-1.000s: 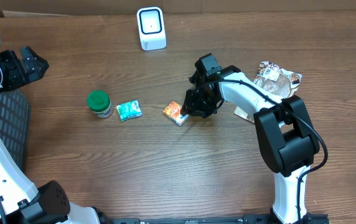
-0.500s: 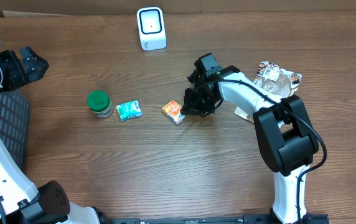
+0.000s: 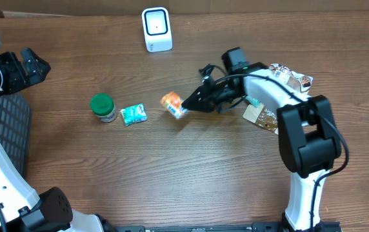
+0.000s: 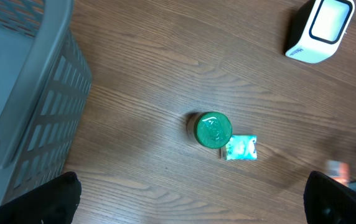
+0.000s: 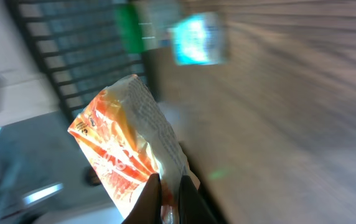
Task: Scan the item barcode
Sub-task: 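Lift the orange pack and swing it up with the right gripper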
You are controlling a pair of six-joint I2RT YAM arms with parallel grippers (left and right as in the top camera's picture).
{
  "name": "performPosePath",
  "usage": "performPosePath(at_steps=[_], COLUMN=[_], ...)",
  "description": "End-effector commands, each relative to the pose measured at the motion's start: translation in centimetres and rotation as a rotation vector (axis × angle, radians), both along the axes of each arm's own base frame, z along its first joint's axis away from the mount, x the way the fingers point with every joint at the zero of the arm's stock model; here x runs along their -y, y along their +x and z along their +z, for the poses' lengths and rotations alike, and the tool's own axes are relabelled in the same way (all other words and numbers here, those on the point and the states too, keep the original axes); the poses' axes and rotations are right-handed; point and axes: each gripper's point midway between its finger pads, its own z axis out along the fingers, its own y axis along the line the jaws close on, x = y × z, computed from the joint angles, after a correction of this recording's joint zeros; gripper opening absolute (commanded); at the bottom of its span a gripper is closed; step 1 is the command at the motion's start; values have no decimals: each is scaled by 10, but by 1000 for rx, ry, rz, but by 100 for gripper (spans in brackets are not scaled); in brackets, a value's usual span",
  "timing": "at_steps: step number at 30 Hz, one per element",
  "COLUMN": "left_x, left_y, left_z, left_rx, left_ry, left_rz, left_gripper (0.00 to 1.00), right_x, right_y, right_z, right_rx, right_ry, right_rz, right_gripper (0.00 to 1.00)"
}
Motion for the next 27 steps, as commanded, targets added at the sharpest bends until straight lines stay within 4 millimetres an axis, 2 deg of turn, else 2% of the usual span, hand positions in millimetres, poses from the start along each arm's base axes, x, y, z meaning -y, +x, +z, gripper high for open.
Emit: performPosePath(at_steps=[1, 4, 17, 19, 23, 27], left_x=[-2, -2, -2, -2, -2, -2], left_y=[2, 2, 2, 2, 2, 2], left_z=[-3, -3, -3, -3, -3, -3], left_rx=[-7, -7, -7, -7, -7, -7], left_ry=[6, 6, 6, 6, 6, 6], left_rz=[-11, -11, -11, -11, -11, -11], left_gripper=[100, 99, 100, 100, 99, 100], right_x=[7, 12, 14, 15, 21, 22], right_y=[-4, -5, -3, -1, 12, 29], right_z=[69, 82, 82, 79, 58, 52], right_rx=[9, -23, -64, -70, -130, -97], right_ry=[272, 347, 333, 314, 171, 126], right_rz=[38, 43, 31, 19, -61, -109], right_gripper=[4, 4, 4, 4, 4, 4])
